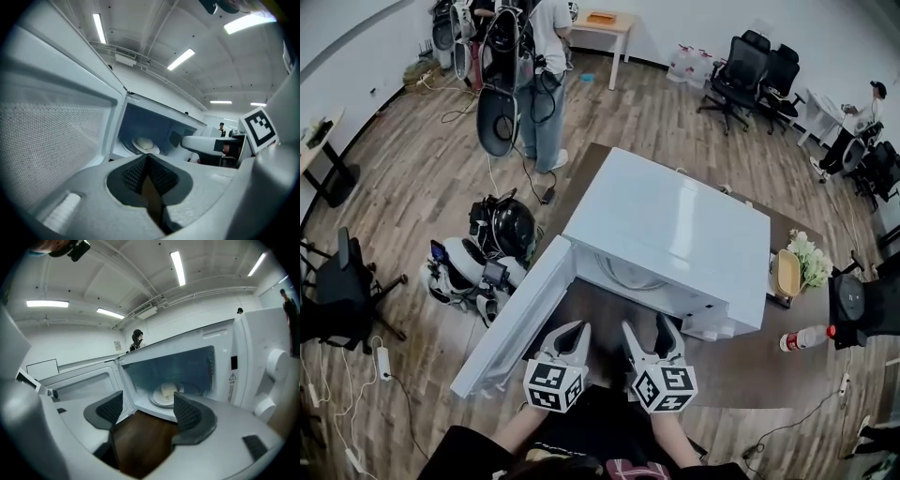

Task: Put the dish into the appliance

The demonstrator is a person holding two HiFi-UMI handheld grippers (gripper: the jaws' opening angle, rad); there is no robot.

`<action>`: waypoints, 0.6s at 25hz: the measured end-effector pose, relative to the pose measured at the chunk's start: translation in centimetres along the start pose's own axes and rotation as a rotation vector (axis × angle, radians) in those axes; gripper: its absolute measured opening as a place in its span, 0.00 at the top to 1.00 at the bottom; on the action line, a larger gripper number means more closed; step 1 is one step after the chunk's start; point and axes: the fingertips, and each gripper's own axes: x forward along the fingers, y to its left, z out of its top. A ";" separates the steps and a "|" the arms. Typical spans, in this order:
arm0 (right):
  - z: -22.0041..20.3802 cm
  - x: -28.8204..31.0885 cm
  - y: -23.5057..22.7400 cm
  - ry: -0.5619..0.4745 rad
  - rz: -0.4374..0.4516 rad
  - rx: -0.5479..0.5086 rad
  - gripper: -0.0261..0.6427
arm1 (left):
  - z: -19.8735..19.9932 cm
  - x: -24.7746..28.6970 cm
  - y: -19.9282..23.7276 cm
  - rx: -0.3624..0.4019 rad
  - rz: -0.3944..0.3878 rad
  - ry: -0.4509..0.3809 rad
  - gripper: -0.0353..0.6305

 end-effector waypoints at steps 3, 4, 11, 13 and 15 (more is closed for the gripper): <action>-0.7 -1.5 -0.3 -0.004 -0.028 -0.018 0.48 | 0.3 -0.4 -0.5 -0.002 -0.008 -0.022 0.94; -1.0 -1.8 -0.5 -0.002 -0.042 -0.023 0.52 | 0.3 -0.5 -0.7 0.000 -0.011 -0.028 0.94; -1.9 -4.0 -1.3 -0.033 -0.113 0.012 0.72 | -0.6 -0.9 -2.5 0.018 -0.037 -0.010 0.94; -2.4 -4.2 -1.6 -0.027 -0.126 0.002 0.78 | -1.0 -0.9 -3.1 0.024 -0.048 -0.001 0.94; -2.7 -4.5 -1.7 -0.018 -0.140 -0.006 0.84 | -1.4 -1.0 -3.6 0.031 -0.057 0.010 0.94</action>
